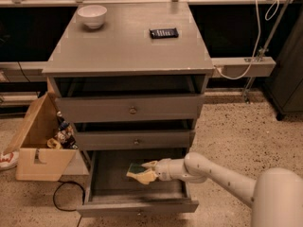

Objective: Place sponge into bottom drawer

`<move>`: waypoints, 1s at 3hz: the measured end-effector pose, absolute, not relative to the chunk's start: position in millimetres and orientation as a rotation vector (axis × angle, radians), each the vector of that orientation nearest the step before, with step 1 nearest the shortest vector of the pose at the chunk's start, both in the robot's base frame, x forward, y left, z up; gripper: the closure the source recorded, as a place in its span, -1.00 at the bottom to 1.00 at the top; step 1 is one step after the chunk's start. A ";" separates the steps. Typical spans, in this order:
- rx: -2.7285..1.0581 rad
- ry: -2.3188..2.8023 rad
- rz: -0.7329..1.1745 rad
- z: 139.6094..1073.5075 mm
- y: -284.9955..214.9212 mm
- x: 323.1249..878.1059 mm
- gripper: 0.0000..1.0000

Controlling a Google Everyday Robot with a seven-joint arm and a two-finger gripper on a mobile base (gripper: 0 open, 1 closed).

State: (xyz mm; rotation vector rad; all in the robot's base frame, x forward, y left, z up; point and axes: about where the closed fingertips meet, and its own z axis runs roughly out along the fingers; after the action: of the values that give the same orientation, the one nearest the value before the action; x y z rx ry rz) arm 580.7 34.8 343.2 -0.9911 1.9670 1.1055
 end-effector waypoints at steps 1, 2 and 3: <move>-0.981 1.968 1.140 309.2 52.9 588.8 1.00; -0.975 1.973 1.137 301.7 55.0 592.1 1.00; -0.994 2.040 1.054 278.3 57.9 596.9 1.00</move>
Offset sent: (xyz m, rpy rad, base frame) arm 0.0077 0.0172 -0.0323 0.0174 0.0195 0.0064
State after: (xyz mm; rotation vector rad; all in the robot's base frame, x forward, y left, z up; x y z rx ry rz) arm 596.9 57.9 278.3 -0.9938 2.0396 1.0540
